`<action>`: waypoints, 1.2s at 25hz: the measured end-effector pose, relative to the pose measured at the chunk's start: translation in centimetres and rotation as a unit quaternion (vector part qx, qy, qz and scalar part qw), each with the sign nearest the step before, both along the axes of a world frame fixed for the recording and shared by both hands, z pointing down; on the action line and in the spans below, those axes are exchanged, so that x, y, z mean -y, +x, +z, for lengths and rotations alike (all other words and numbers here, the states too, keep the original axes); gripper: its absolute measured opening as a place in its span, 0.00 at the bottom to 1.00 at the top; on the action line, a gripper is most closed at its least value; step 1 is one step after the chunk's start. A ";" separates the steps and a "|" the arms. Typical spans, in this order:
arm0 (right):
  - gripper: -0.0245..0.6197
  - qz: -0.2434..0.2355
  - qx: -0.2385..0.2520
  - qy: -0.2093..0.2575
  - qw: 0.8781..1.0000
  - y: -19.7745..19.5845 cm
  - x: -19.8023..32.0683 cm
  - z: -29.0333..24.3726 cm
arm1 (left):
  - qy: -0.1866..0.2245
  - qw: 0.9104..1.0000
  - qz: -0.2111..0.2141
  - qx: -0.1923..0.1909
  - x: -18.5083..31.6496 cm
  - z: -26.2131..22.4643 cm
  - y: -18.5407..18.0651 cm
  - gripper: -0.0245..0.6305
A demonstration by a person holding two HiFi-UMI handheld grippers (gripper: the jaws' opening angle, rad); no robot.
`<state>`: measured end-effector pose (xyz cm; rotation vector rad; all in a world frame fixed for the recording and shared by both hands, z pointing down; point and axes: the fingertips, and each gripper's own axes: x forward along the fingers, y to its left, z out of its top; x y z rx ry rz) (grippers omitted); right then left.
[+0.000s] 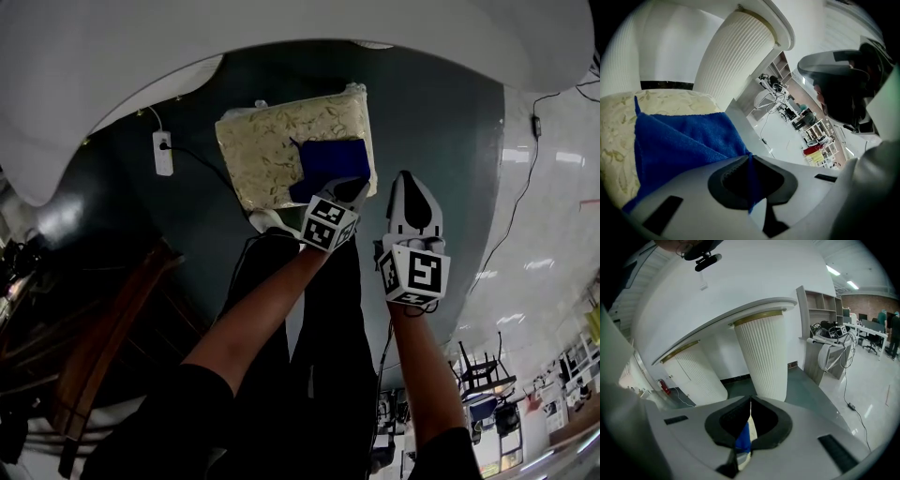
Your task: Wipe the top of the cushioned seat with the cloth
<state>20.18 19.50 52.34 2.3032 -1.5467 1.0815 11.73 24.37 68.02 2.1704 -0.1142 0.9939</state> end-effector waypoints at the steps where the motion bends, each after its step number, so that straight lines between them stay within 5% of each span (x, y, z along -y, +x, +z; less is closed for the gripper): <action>1: 0.10 -0.001 -0.001 0.001 1.000 0.1 0.1 0.0 | 0.000 1.000 0.002 0.002 -0.1 0.1 0.1 0.09; 16: 0.09 0.027 -0.019 -0.008 0.999 2.0 -2.1 0.2 | -0.007 0.998 0.060 -0.015 -2.8 0.4 2.5 0.09; 20: 0.10 0.028 -0.033 0.003 0.999 2.0 -1.9 -1.4 | -0.036 0.993 0.094 -0.065 -3.4 -2.1 3.1 0.09; 24: 0.10 0.027 -0.041 0.025 0.998 0.6 -0.7 -5.1 | 0.014 0.984 0.123 -0.130 -1.9 -7.7 2.4 0.09; 30: 0.10 0.031 -0.046 0.084 0.995 -3.1 -0.6 -16.6 | 0.099 0.969 0.133 -0.185 0.8 -19.1 -6.4 0.09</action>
